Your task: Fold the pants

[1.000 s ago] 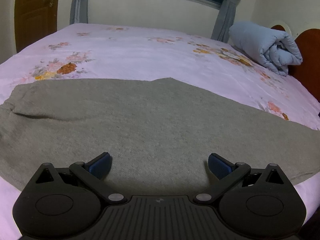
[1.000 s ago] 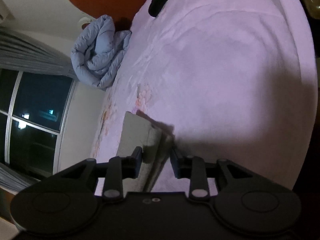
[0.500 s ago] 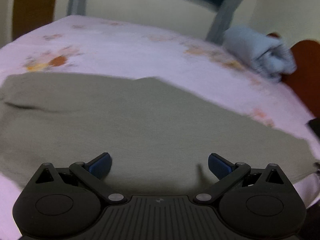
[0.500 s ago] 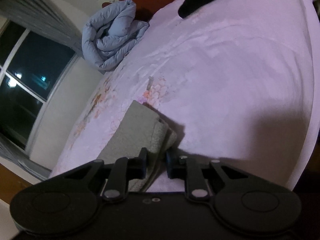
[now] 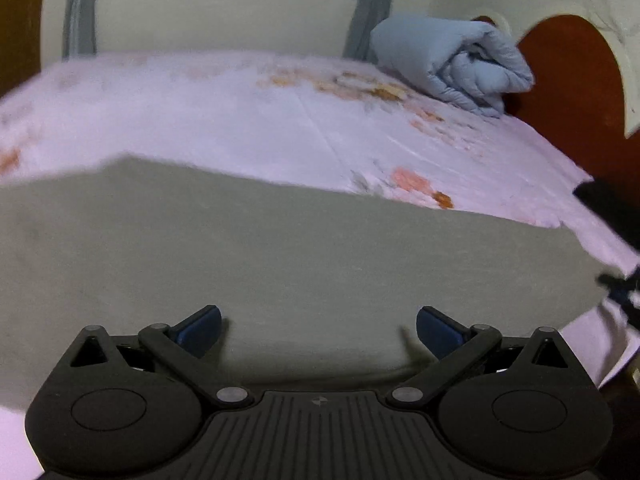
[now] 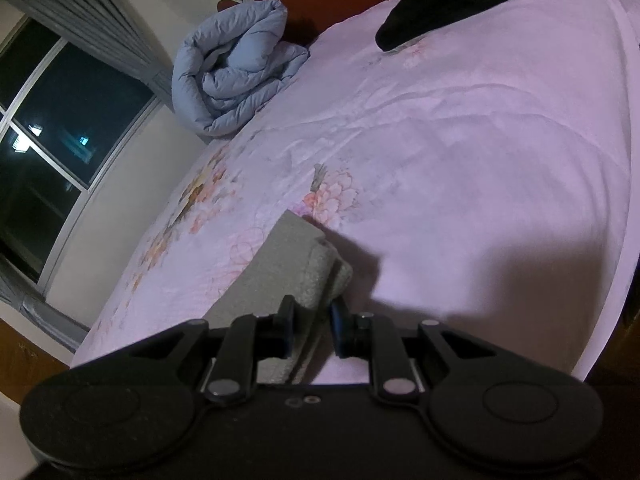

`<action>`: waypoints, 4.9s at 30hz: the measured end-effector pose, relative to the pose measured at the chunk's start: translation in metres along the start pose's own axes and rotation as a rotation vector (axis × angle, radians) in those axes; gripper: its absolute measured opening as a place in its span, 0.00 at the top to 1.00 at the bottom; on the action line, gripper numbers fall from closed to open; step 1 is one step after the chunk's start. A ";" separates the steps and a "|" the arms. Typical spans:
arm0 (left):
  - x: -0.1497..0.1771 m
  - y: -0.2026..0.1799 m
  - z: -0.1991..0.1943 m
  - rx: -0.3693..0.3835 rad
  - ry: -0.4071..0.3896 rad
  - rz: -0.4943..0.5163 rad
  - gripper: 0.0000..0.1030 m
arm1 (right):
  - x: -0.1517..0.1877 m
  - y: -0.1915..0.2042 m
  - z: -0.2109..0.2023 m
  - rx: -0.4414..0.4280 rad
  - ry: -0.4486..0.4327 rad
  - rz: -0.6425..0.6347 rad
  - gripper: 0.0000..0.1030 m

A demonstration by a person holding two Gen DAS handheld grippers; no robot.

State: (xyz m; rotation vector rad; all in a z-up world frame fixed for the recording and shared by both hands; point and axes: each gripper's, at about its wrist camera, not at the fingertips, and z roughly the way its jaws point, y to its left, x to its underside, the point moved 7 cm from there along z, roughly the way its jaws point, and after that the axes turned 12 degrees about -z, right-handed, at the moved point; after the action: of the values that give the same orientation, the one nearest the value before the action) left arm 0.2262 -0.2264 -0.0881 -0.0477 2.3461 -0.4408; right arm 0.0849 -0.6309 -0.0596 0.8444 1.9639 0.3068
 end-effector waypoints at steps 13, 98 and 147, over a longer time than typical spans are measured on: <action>0.046 -0.071 0.045 -0.111 0.056 0.161 0.00 | 0.013 -0.025 0.012 -0.074 0.039 0.069 0.84; -0.016 0.333 -0.143 -0.465 -0.223 -0.317 0.00 | 0.297 0.416 -0.007 -0.568 0.223 -1.274 0.90; -0.018 0.101 -0.036 -0.104 -0.065 0.037 0.00 | 0.139 0.263 0.029 -0.325 0.257 -0.961 0.73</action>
State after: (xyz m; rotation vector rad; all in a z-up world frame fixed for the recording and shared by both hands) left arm 0.2241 -0.1174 -0.0853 -0.0661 2.3008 -0.2946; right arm 0.1793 -0.3489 -0.0296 -0.3958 2.2327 0.1470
